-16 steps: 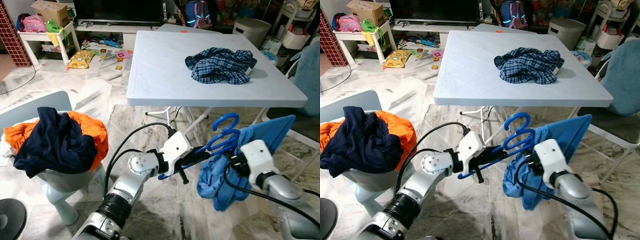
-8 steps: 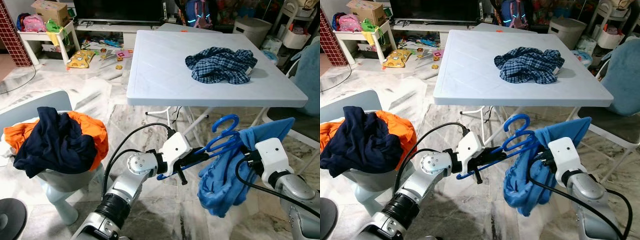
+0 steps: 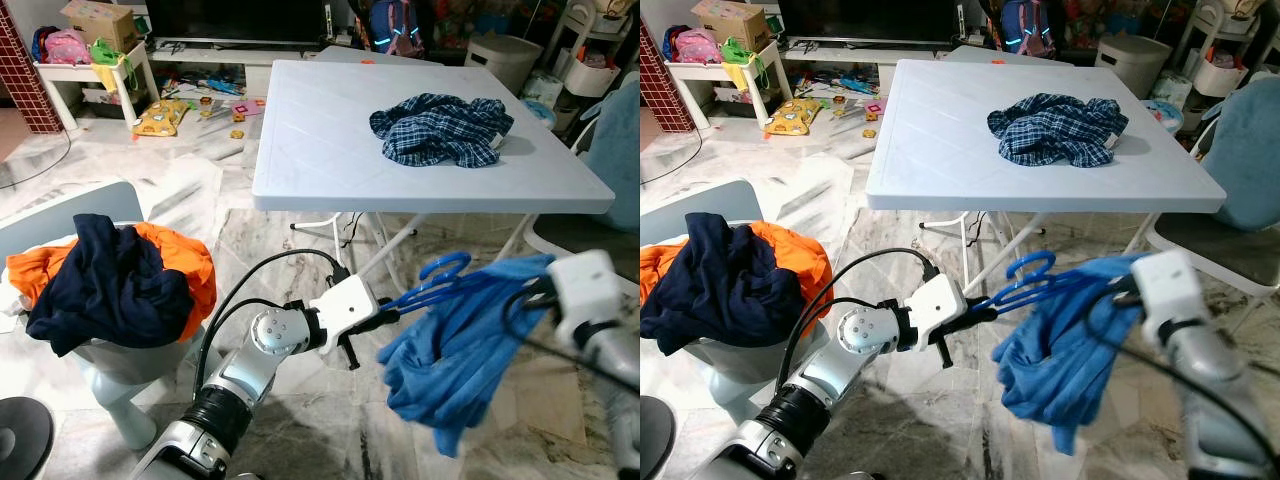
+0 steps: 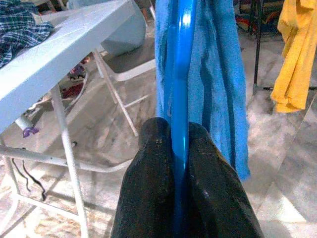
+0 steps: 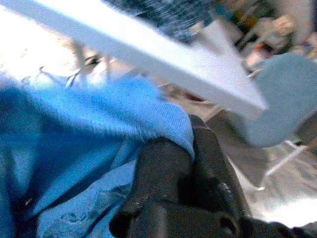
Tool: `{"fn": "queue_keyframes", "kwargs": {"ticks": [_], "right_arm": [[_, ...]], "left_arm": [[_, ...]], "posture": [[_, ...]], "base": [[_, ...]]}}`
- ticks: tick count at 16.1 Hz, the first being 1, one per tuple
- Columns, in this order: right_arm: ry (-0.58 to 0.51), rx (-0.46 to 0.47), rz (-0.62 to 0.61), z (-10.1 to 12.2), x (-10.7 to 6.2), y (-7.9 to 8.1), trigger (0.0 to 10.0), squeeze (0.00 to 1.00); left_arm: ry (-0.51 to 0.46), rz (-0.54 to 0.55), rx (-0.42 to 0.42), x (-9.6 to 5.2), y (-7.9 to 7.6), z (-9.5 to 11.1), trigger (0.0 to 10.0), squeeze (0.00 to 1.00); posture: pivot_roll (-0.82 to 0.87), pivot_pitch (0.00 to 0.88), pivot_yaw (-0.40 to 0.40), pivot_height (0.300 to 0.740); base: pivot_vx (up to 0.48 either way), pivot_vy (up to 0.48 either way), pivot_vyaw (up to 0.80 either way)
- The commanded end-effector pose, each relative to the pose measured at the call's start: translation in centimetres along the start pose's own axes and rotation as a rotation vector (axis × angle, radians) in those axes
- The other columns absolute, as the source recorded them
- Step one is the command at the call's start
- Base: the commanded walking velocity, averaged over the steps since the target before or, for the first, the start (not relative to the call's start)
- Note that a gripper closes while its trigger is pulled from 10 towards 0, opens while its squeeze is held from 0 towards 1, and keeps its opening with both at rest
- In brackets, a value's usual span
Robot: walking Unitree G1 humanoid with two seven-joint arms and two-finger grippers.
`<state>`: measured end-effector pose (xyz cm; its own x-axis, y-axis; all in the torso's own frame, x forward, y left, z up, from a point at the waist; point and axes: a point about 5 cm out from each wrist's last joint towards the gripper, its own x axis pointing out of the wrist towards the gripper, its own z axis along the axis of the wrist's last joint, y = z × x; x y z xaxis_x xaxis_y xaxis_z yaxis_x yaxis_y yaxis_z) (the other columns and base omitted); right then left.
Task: Hang hanger
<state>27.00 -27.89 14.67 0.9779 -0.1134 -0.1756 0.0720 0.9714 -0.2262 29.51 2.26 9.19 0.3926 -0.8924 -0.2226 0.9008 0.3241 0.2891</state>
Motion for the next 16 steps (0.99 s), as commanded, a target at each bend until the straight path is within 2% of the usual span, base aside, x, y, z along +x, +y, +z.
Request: {"fn": "queue_keyframes", "kwargs": {"ticks": [1,5,6,8,11,12,14,15,16], "right_arm": [[-0.031,-0.003,-0.081,1.0,0.2,-1.3,0.0,0.0],[0.0,0.078,-0.255,0.9,0.9,-2.9,0.0,0.0],[0.007,0.124,-0.321,0.8,1.0,-3.5,0.0,0.0],[0.019,0.154,-0.405,0.5,1.2,-4.3,0.0,0.0],[-0.001,0.142,-0.435,1.1,1.6,-4.3,0.0,0.0],[0.013,0.136,-0.443,0.8,1.7,-4.4,0.0,0.0],[0.048,0.182,-0.464,-0.3,1.5,-4.8,0.0,0.0],[0.056,0.188,-0.468,-0.5,1.5,-4.8,0.0,0.0],[0.077,0.203,-0.465,-1.3,1.2,-4.7,0.0,0.0]], "left_arm": [[-0.008,0.007,0.042,0.2,0.4,0.6,0.0,0.0],[-0.032,-0.045,0.065,-0.5,-0.3,0.6,0.0,0.0],[-0.05,-0.069,0.068,-1.0,-0.5,0.7,0.0,0.0],[-0.03,-0.09,0.072,-2.0,-0.8,0.1,0.0,0.0],[0.006,-0.114,0.076,-2.8,-1.0,-0.7,0.0,0.0],[-0.004,-0.111,0.071,-2.8,-0.9,-0.5,0.0,0.0],[-0.033,-0.125,0.067,-3.1,-0.9,-0.2,0.0,0.0],[-0.04,-0.113,0.061,-3.2,-0.8,-0.1,0.0,0.0],[-0.075,-0.035,0.058,-3.2,0.0,0.3,0.0,0.0]], "posture": [[-0.05,0.0,-0.067,0.74],[-0.04,0.0,-0.07,0.74],[-0.03,0.0,-0.072,0.74],[-0.02,0.0,-0.073,0.74],[-0.02,0.0,-0.076,0.74],[-0.02,0.0,-0.076,0.74],[-0.02,0.0,-0.078,0.74],[-0.02,0.0,-0.078,0.74],[-0.01,0.0,-0.078,0.74]], "base": [[0.0,0.0,0.0],[0.0,0.0,0.0],[0.0,0.0,0.0],[0.0,0.0,0.0],[0.0,0.0,0.0],[0.0,0.0,0.0],[0.0,0.0,0.0],[0.0,0.0,0.0],[0.0,0.0,0.0]]}}
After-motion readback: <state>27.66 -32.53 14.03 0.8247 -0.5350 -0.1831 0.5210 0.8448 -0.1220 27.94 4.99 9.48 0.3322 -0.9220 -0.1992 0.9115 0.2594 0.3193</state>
